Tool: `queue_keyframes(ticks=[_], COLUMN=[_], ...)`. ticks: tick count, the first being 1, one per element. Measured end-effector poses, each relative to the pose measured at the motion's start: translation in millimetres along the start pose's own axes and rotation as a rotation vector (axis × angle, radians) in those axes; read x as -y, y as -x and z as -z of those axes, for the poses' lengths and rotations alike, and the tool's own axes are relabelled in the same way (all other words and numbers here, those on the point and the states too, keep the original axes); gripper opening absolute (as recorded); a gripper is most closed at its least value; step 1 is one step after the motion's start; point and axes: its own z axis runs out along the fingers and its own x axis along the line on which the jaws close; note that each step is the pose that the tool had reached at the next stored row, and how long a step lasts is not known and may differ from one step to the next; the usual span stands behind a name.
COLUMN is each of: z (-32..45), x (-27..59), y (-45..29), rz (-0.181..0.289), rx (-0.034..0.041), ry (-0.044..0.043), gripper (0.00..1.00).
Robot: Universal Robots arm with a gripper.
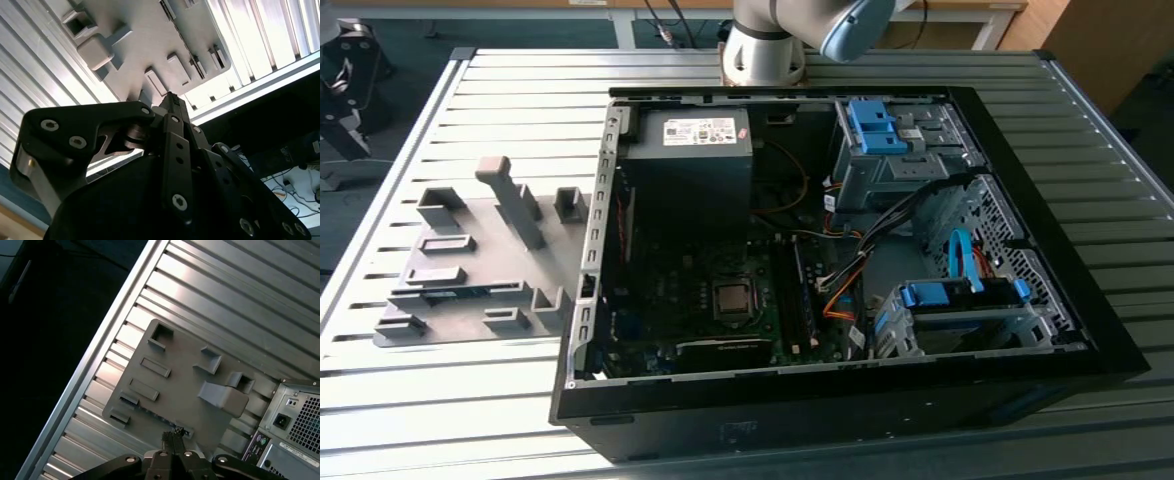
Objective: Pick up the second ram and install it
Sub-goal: 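Pick up the second ram and move it above second insertion slot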
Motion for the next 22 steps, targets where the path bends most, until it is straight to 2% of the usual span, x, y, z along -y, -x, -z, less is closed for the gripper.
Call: queue_keyframes(ticks=[15, 22], z=[-0.5, -0.9], x=[-1.2, -1.5], y=[-2.8, -3.3], rz=[0.105, 0.176], rx=[-0.0046, -0.0078], ry=[0.0026, 0.0043], gripper=[0.11, 0.11])
